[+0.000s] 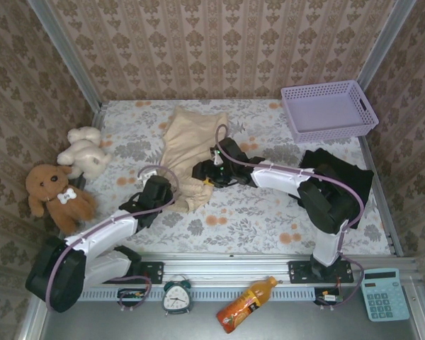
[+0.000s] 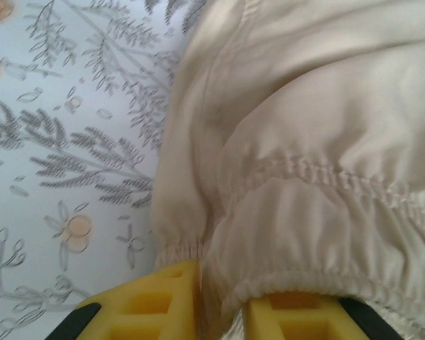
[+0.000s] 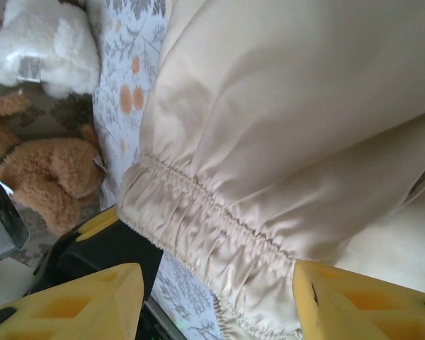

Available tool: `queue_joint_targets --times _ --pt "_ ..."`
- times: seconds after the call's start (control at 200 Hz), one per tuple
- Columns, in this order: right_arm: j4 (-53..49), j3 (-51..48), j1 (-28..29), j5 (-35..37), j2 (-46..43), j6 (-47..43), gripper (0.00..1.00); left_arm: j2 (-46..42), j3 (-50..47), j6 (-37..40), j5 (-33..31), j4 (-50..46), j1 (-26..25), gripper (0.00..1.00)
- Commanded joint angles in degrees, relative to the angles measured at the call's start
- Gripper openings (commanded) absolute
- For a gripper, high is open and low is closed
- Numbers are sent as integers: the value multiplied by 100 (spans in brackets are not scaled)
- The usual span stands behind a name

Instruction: Fold and stack the mixed laundry pile

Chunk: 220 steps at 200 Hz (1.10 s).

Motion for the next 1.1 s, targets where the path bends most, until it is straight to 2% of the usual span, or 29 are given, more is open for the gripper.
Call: queue_joint_targets --times 0.0,0.175,0.37,0.41,0.49,0.61,0.73,0.89,0.98,1.095 --pt "-401 -245 77 161 -138 15 60 -224 -139 -8 -246 -484 -23 25" --pt "-353 -563 118 203 -315 132 62 -252 -161 46 -246 -412 3 26" --pt "125 -115 143 110 191 315 58 -162 -148 55 -217 -349 4 26" --pt "269 -44 156 79 255 373 53 -155 -177 65 -241 -330 11 26" --pt "275 97 156 72 323 387 35 -138 -267 39 -255 -263 38 25" --pt "232 -36 163 146 108 361 0 -118 -397 -48 -246 -154 89 25" --pt "298 -300 172 -42 -360 507 0 -45 -486 -176 -271 -102 165 25" --pt "-297 -604 483 -220 -935 543 0 4 -507 -296 -282 -42 262 25" --pt "-363 -873 712 -294 -726 619 0 22 -508 -322 -292 -4 311 24" --pt "-246 -958 806 -739 112 689 1 -11 -512 -335 -285 23 344 24"
